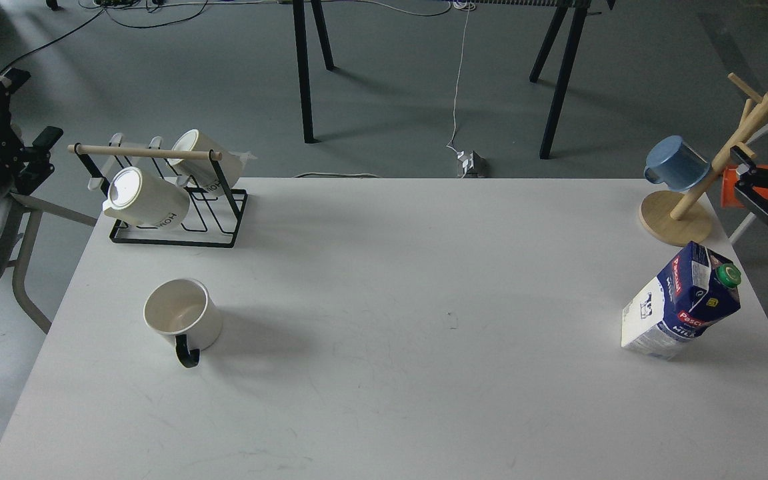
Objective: Place cup and milk with both arms
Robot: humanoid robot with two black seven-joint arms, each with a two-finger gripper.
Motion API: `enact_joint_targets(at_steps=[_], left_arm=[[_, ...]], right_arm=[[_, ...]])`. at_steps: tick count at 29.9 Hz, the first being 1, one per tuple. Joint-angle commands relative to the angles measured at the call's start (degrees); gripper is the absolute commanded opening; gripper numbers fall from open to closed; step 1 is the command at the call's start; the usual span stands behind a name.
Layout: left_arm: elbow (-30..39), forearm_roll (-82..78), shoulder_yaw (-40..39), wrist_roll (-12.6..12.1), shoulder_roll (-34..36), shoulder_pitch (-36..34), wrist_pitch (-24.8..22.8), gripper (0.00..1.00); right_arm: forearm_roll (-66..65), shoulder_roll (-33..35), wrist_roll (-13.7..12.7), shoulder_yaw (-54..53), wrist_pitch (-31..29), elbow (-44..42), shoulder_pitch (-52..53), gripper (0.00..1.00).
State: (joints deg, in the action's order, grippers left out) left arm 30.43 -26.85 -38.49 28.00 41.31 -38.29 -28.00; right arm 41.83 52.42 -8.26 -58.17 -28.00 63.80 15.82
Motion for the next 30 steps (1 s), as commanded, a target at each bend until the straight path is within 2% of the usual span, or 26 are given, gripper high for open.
enact_joint_targets(at_steps=[1, 10, 13, 18, 21, 25, 27, 30], left_arm=[[-1.0, 2.6, -0.1, 0.0, 0.2, 0.1, 0.0, 1.0], [-1.7, 5.2, -0.2, 0.0, 0.4, -0.6, 0.0, 1.0], [-1.0, 3.3, 1.0, 0.0, 2.5, -0.8, 0.0, 1.0], [0.6, -13.9, 0.9, 0.0, 7.5, -3.3, 0.0, 1.0], [7.2, -26.0, 0.9, 0.0, 11.1, -3.6, 0.0, 1.0], [22.2, -49.1, 1.7, 0.0, 16.2, -2.7, 0.0, 1.0], [28.5, -60.5, 3.6, 0.0, 18.4, -1.6, 0.0, 1.0], [33.9, -69.2, 8.2, 0.0, 20.1, 0.6, 0.0, 1.0]], right_arm=[[0.0, 0.0, 0.0, 0.1, 0.0, -0.1, -0.2, 0.99], [0.0, -0.1, 0.3, -0.2, 0.0, -0.2, -0.2, 0.99], [0.0, -0.6, 0.3, 0.0, 0.0, -0.8, -0.2, 0.99], [0.1, -1.8, 0.2, 0.0, 0.0, -2.9, -0.6, 0.99], [0.1, -1.9, 0.2, -0.1, 0.0, -3.1, -0.6, 0.99], [0.0, -1.9, 0.2, 0.0, 0.0, -3.1, -0.6, 0.99], [0.1, -1.9, 0.2, -0.1, 0.0, -3.1, -0.7, 0.99], [0.0, -1.9, 0.3, -0.4, 0.0, -3.1, -1.1, 0.99]])
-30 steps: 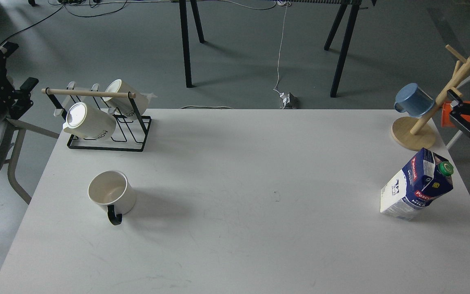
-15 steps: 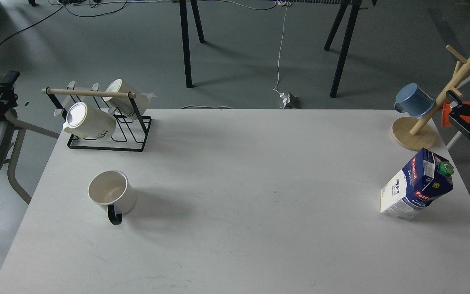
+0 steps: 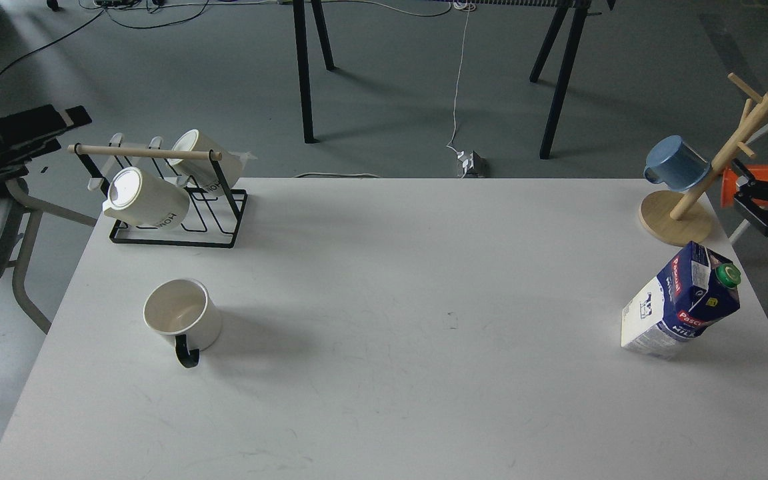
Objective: Place cup and milk with both arms
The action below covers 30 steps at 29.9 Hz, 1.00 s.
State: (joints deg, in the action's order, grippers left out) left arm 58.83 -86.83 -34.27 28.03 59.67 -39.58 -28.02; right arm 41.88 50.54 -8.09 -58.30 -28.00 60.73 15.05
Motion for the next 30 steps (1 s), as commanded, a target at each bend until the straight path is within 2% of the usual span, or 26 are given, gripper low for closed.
enact_joint_targets(at_steps=[1, 5, 8, 16, 25, 30], left_arm=[[6.2, -10.5, 5.5, 0.0, 1.8, 2.2, 0.0, 1.0], [5.7, -14.0, 11.3, 0.0, 0.7, 2.7, 1.7, 1.0], [4.6, -15.7, 12.6, 0.0, -2.9, 2.8, 3.0, 1.0], [-1.6, -17.9, 12.7, 0.0, -9.2, 4.2, 3.8, 1.0], [-6.0, -18.0, 12.8, 0.0, -11.8, 4.2, 4.1, 1.0], [-7.7, -18.1, 12.9, 0.0, -12.8, 4.2, 6.2, 0.97]], right_arm=[[0.0, 0.1, 0.1, -0.2, 0.0, 0.0, -0.5, 0.99], [0.0, 0.0, 0.2, -0.1, 0.0, 0.0, -1.2, 0.99], [0.0, 0.1, 0.2, -0.1, 0.0, 0.0, -1.4, 0.99], [0.0, 0.1, 0.2, -0.2, 0.0, 0.0, -1.9, 0.99], [0.0, 0.1, 0.2, -0.2, 0.0, 0.2, -2.4, 0.99], [0.0, 0.1, 0.2, -0.2, 0.0, 0.2, -2.5, 0.99]])
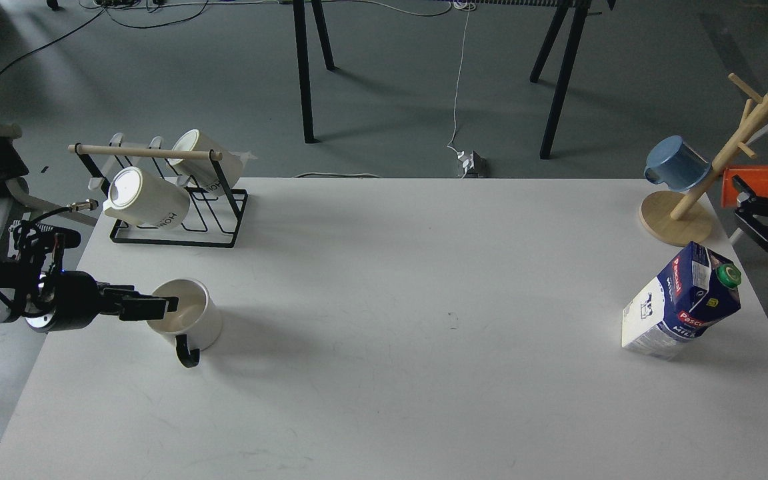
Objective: Place cup and milk with both arms
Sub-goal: 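Reach the left gripper to the white mug and grasp its rim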
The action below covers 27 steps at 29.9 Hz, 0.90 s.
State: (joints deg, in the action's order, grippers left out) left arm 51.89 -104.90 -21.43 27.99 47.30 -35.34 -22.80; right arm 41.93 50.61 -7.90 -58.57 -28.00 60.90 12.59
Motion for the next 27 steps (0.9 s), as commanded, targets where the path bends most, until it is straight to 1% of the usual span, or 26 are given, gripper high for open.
enact_joint_targets(at_steps=[1, 5, 14, 17, 19, 22, 25, 27], left_arm=[[-0.8, 0.0, 0.1, 0.0, -0.7, 0.0, 1.1, 0.97], [-1.4, 0.1, 0.0, 0.0, -1.6, 0.0, 1.5, 0.93], [-1.4, 0.2, 0.0, 0.0, -1.7, 0.1, 3.5, 0.73], [-1.2, 0.2, 0.0, 0.0, -1.7, 1.2, 5.0, 0.63], [-1.0, 0.2, 0.0, 0.0, -1.7, 1.8, 6.0, 0.55], [-0.7, 0.2, 0.3, 0.0, -1.7, 2.4, 7.2, 0.35], [-0.6, 0.2, 1.1, 0.0, -1.6, 2.6, 8.0, 0.28], [-0.6, 0.2, 1.2, 0.0, -1.6, 2.6, 8.6, 0.15]], right_arm=[[0.0, 0.0, 0.0, 0.0, 0.0, 0.0, -0.1, 0.99], [0.0, 0.0, 0.0, 0.0, 0.0, 0.0, -0.3, 0.99], [0.0, 0.0, 0.0, 0.0, 0.0, 0.0, -1.1, 0.99], [0.0, 0.0, 0.0, -0.1, 0.0, 0.0, -1.2, 0.99], [0.0, 0.0, 0.0, -0.2, 0.0, -0.1, -1.2, 0.99], [0.0, 0.0, 0.0, -0.3, 0.0, -0.1, -1.2, 0.99], [0.0, 0.0, 0.0, -0.3, 0.0, -0.1, -1.2, 0.99], [0.0, 0.0, 0.0, -0.3, 0.0, -0.1, -1.2, 0.99]])
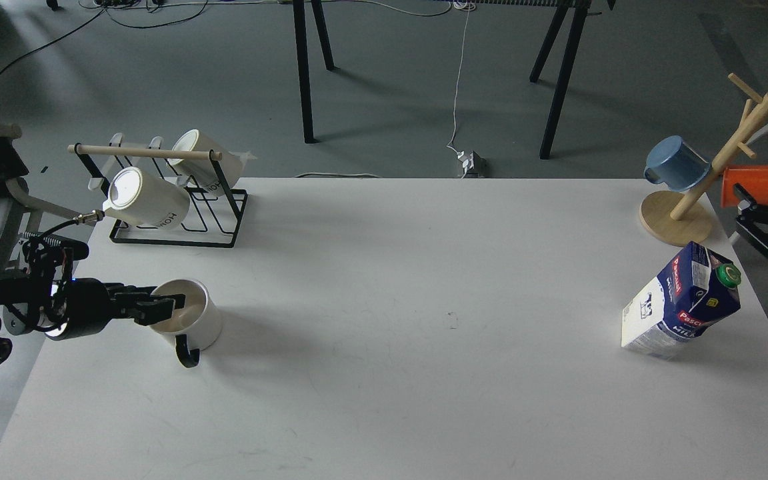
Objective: Place cup and milk with both arms
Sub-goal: 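Reach the left gripper to the white mug and grasp its rim, then lift the white mug with the left gripper and carry it toward the table center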
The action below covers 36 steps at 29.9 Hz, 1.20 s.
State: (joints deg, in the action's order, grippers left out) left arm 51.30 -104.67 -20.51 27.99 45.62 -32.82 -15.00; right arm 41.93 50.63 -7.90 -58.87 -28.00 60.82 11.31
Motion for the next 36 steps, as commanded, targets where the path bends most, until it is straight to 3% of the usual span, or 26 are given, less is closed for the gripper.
enact_joint_targets(at_steps=[1, 4, 9, 17, 19, 23, 29, 36], left_arm=[[-0.1, 0.0, 0.0, 0.0, 0.0, 0.0, 1.8, 0.12], [0.0, 0.2, 0.3, 0.0, 0.3, 0.0, 4.5, 0.07], [0.3, 0.3, 0.3, 0.0, 1.2, -0.6, 3.9, 0.04], [6.8, 1.0, -0.4, 0.0, 3.2, -0.4, 2.0, 0.04], [12.4, 3.1, -1.7, 0.0, 6.1, -0.5, -0.4, 0.04], [24.4, 9.2, -7.5, 0.0, 8.6, -0.9, -9.8, 0.04], [25.1, 5.7, -10.4, 0.0, -2.8, -4.3, -12.9, 0.05], [12.9, -10.4, -10.3, 0.0, -22.2, -6.8, -13.0, 0.05]], right_arm=[[0.0, 0.0, 0.0, 0.0, 0.0, 0.0, 0.0, 0.99], [0.0, 0.0, 0.1, 0.0, 0.0, 0.0, 0.0, 0.99], [0.0, 0.0, 0.2, 0.0, 0.0, 0.0, 0.0, 0.99], [0.1, 0.3, 0.2, -0.1, 0.0, -0.1, -0.1, 0.99], [0.1, 0.3, 0.2, -0.1, 0.0, -0.1, -0.1, 0.99], [0.1, 0.3, 0.2, -0.1, 0.0, -0.2, -0.2, 0.99], [1.2, 0.2, 0.2, -2.3, 0.0, -2.8, -0.1, 0.99], [1.1, 2.9, 0.0, -2.2, 0.0, -4.4, -0.1, 0.99]])
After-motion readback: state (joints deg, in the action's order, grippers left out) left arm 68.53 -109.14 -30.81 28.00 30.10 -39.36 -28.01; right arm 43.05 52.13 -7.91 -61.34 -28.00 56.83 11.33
